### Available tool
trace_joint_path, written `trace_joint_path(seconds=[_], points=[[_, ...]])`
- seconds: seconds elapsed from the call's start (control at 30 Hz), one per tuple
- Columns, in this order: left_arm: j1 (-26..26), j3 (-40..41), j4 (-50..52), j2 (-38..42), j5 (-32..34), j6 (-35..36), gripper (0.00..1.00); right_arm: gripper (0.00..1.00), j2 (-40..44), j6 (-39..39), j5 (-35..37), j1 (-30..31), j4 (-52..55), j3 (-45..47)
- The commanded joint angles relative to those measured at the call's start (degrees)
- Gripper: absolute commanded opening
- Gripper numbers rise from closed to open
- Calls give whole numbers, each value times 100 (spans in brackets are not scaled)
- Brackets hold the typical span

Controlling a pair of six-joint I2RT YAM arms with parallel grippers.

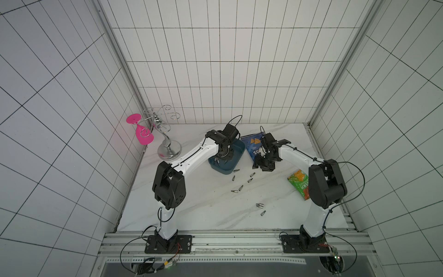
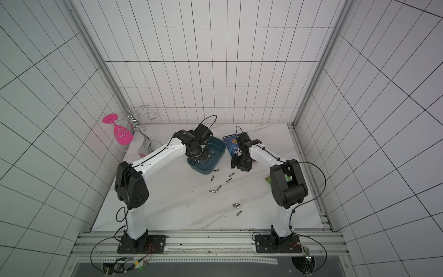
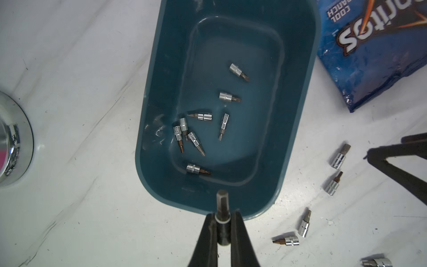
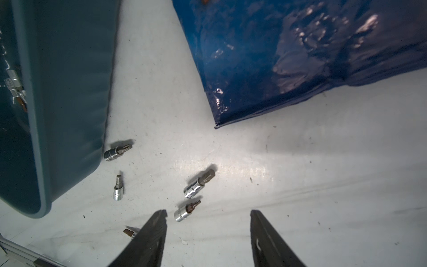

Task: Put the bit on the desktop into the storage box
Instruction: Pick up the screwdriver bit from the center of the board, then place the screwdriver bit in the storage box.

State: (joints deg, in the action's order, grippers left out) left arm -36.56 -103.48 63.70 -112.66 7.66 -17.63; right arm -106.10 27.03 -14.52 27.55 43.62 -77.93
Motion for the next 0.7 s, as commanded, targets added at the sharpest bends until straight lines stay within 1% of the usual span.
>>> trace_joint_path(seconds=[0.0, 0.17, 0.27, 0.5, 0.67], points=[[107, -322, -250, -507, -17, 204, 0, 60, -92, 116, 89, 110, 262, -214], [253, -696, -422, -1109, 41, 309, 0, 60, -99, 235, 239, 250, 359, -284], [352, -761, -737, -1357, 47, 292, 0, 60, -22, 311, 248, 276, 263, -215], [508, -1226, -935, -1859, 51, 269, 0, 60, -24, 297, 321, 282, 358, -249], [549, -1727, -781, -2267, -2, 294, 0, 60, -50, 377, 301, 286, 375, -248]])
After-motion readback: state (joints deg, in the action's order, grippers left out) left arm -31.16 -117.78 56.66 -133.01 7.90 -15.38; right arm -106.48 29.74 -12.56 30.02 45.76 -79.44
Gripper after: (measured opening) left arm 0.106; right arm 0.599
